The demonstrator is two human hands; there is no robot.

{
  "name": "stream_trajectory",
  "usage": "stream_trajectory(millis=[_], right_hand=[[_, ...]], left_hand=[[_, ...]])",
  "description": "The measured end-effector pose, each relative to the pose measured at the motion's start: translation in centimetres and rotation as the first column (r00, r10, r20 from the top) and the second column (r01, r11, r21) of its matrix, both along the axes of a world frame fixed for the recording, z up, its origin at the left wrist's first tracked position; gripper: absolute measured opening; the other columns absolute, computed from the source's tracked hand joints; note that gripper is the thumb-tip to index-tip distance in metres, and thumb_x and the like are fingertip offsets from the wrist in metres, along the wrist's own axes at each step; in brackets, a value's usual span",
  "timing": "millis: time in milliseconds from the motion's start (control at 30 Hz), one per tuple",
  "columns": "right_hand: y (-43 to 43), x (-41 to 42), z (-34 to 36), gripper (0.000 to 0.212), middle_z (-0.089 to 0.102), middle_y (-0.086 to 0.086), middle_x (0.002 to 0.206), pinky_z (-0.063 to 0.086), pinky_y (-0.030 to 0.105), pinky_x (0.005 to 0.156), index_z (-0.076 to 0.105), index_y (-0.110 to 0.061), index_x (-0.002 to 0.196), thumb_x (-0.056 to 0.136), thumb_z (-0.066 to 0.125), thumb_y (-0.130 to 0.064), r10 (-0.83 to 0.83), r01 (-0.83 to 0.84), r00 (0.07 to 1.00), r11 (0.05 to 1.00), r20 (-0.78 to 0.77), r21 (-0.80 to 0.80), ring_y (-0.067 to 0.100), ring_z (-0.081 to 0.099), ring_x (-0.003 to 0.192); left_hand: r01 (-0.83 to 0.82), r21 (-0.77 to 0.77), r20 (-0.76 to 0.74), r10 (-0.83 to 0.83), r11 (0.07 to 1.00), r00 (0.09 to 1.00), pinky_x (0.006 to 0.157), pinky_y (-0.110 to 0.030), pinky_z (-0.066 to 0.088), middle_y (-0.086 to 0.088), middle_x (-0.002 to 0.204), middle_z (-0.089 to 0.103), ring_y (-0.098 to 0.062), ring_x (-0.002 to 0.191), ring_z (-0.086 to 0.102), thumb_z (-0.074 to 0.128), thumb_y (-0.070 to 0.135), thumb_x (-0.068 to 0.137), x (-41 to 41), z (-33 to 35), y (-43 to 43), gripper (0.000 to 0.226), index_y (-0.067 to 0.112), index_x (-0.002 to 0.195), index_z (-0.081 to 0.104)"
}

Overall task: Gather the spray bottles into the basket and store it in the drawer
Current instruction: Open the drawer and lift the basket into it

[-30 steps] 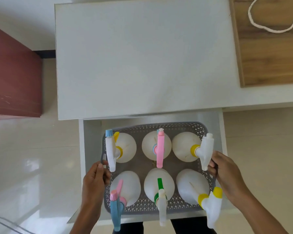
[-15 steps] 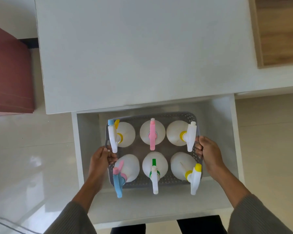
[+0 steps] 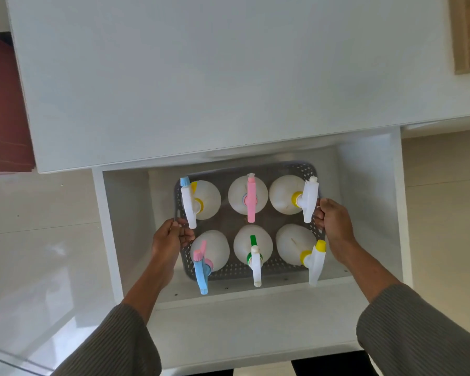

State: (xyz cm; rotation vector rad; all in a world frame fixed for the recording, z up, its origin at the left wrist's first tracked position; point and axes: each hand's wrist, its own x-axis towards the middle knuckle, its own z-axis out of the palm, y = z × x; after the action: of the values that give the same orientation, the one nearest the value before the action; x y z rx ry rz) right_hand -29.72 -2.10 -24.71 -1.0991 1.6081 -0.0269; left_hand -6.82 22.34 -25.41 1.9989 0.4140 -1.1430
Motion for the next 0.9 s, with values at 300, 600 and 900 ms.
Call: stream_trajectory(millis=[300, 600, 900], right_hand=[[0.6, -0.4, -1.9, 0.059, 0.048, -0.004, 0.065, 0.038, 0.028, 0.065, 0.058, -0.031, 0.046, 0.101, 0.042, -0.016, -0.032, 0.032, 0.999, 0.999, -0.039, 0.006, 0.014, 0.044, 0.064], [0.6, -0.4, -2.3, 0.043, 0.048, -0.003, 0.062, 0.032, 0.027, 0.058, 0.051, -0.024, 0.059, 0.099, 0.042, -0.013, 0.026, -0.030, 0.995, 0.999, -0.093, -0.039, 0.013, 0.040, 0.059], [0.5, -0.3, -1.8, 0.046, 0.046, 0.002, 0.058, 0.031, 0.029, 0.055, 0.045, -0.025, 0.055, 0.098, 0.041, -0.013, 0.099, -0.108, 0.987, 0.992, -0.130, -0.061, 0.016, 0.039, 0.056]], left_hand=[[0.009, 0.003, -0.004, -0.009, 1.000, 1.000, 0.074, -0.031, 0.054, -0.009, 0.076, 0.069, -0.022, 0.074, 0.066, 0.036, 0.012, 0.106, 0.0, -1.4, 0.2, 0.032, 0.018, 0.089, 0.063], [0.002, 0.000, -0.007, -0.002, 1.000, 1.000, 0.077, -0.029, 0.054, -0.011, 0.081, 0.071, -0.023, 0.078, 0.068, 0.036, 0.015, 0.106, -0.3, -1.9, 0.3, 0.030, 0.018, 0.092, 0.062], [0.006, -0.007, -0.006, -0.006, 1.000, 1.000, 0.077, -0.030, 0.053, -0.008, 0.078, 0.070, -0.023, 0.078, 0.066, 0.038, 0.016, 0.106, -0.2, -1.5, 0.5, 0.031, 0.020, 0.088, 0.062]])
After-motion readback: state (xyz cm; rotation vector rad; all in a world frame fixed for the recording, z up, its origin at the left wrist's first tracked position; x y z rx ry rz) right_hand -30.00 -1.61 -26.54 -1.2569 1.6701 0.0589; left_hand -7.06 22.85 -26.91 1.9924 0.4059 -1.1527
